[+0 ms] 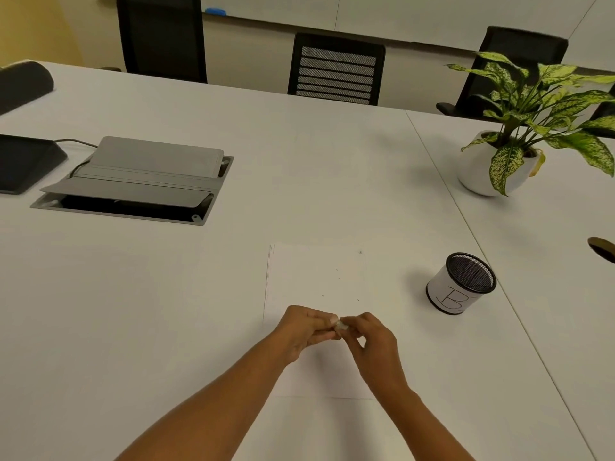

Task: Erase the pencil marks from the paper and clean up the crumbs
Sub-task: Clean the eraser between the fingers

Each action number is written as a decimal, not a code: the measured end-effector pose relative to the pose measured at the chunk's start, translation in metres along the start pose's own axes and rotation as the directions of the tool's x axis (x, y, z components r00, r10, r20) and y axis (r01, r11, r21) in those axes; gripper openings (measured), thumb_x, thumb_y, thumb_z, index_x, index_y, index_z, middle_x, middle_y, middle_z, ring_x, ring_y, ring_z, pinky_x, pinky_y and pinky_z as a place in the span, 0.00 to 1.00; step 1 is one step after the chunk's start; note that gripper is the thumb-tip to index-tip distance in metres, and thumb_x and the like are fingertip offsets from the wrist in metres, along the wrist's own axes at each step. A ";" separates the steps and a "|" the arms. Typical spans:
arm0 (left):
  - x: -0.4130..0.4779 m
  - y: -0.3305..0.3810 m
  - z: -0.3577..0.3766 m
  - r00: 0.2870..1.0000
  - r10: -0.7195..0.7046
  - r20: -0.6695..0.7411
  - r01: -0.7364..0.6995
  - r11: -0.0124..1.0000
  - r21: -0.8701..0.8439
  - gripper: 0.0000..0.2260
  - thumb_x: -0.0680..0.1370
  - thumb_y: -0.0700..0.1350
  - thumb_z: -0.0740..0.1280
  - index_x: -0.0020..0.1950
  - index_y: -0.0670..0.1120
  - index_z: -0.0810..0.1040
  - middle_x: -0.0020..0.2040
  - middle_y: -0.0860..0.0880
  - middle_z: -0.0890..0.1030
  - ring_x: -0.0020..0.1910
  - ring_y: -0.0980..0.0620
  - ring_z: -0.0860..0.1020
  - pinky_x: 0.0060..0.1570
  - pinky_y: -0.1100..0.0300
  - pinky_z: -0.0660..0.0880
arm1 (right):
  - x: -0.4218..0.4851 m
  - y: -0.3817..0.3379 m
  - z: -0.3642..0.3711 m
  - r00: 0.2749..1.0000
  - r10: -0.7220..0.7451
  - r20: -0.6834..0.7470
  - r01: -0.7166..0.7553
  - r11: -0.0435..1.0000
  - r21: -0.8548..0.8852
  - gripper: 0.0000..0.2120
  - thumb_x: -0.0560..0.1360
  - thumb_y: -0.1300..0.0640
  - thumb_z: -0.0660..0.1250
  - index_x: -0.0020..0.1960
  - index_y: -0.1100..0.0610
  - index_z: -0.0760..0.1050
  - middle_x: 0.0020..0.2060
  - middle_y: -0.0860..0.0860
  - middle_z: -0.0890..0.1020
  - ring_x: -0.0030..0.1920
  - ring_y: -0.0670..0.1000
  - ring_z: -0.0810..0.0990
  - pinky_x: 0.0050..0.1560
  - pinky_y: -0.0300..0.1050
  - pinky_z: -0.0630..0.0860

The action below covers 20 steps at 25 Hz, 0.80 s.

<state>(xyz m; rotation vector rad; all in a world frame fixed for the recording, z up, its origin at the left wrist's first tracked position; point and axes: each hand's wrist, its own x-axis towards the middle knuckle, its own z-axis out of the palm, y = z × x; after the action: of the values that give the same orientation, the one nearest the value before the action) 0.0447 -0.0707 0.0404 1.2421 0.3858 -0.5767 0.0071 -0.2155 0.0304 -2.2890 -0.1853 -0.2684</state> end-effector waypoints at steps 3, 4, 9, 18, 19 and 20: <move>0.001 -0.001 0.000 0.994 -0.018 -0.107 0.025 0.998 0.064 0.06 0.68 0.31 0.72 0.45 0.34 0.81 0.42 0.38 0.82 0.39 0.44 0.83 0.41 0.61 0.80 | -0.002 0.007 -0.001 0.984 -0.172 0.050 0.178 0.966 -0.185 0.07 0.67 0.63 0.73 0.43 0.56 0.78 0.35 0.49 0.80 0.36 0.44 0.75 0.42 0.30 0.70; 0.002 -0.002 0.000 0.989 -0.013 -0.146 0.026 0.996 0.083 0.06 0.68 0.32 0.73 0.44 0.35 0.81 0.42 0.39 0.82 0.39 0.45 0.83 0.41 0.61 0.80 | -0.002 0.008 -0.001 0.980 -0.192 0.045 0.197 0.958 -0.206 0.08 0.66 0.63 0.73 0.43 0.56 0.78 0.34 0.49 0.80 0.35 0.44 0.75 0.42 0.31 0.70; 0.000 -0.002 0.001 0.994 -0.092 -0.058 0.096 0.994 0.060 0.12 0.73 0.42 0.70 0.51 0.35 0.80 0.47 0.40 0.82 0.44 0.46 0.82 0.44 0.61 0.80 | 0.001 -0.005 -0.003 0.980 0.199 -0.021 -0.191 0.961 0.200 0.05 0.69 0.59 0.71 0.44 0.54 0.79 0.35 0.44 0.80 0.39 0.41 0.79 0.39 0.27 0.73; 0.002 0.000 -0.004 0.975 0.016 -0.222 0.025 0.983 0.179 0.05 0.68 0.35 0.74 0.40 0.35 0.80 0.39 0.40 0.82 0.35 0.47 0.82 0.38 0.62 0.80 | 0.001 -0.002 0.004 0.996 0.085 -0.015 -0.085 0.996 -0.006 0.03 0.69 0.58 0.71 0.39 0.56 0.78 0.32 0.41 0.74 0.37 0.40 0.75 0.36 0.26 0.70; 0.003 -0.001 -0.004 0.973 0.007 -0.232 0.036 0.983 0.180 0.07 0.68 0.38 0.74 0.41 0.36 0.80 0.40 0.40 0.82 0.35 0.47 0.82 0.40 0.61 0.80 | 0.000 -0.004 0.004 0.998 0.057 -0.026 -0.057 0.998 0.000 0.03 0.69 0.58 0.71 0.40 0.56 0.78 0.32 0.41 0.74 0.38 0.38 0.75 0.37 0.26 0.69; 0.003 -0.003 -0.004 0.976 -0.027 -0.217 0.061 0.987 0.150 0.10 0.70 0.41 0.74 0.44 0.35 0.80 0.41 0.39 0.83 0.37 0.46 0.82 0.42 0.60 0.80 | -0.001 -0.005 0.005 0.999 0.033 -0.021 -0.033 0.999 0.010 0.03 0.69 0.57 0.71 0.40 0.56 0.78 0.33 0.41 0.75 0.38 0.37 0.75 0.37 0.25 0.69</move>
<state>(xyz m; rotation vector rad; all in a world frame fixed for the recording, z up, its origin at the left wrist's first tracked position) 0.0456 -0.0677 0.0352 1.4559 0.5590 -0.5191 0.0058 -0.2083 0.0301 -2.2762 -0.1371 -0.2742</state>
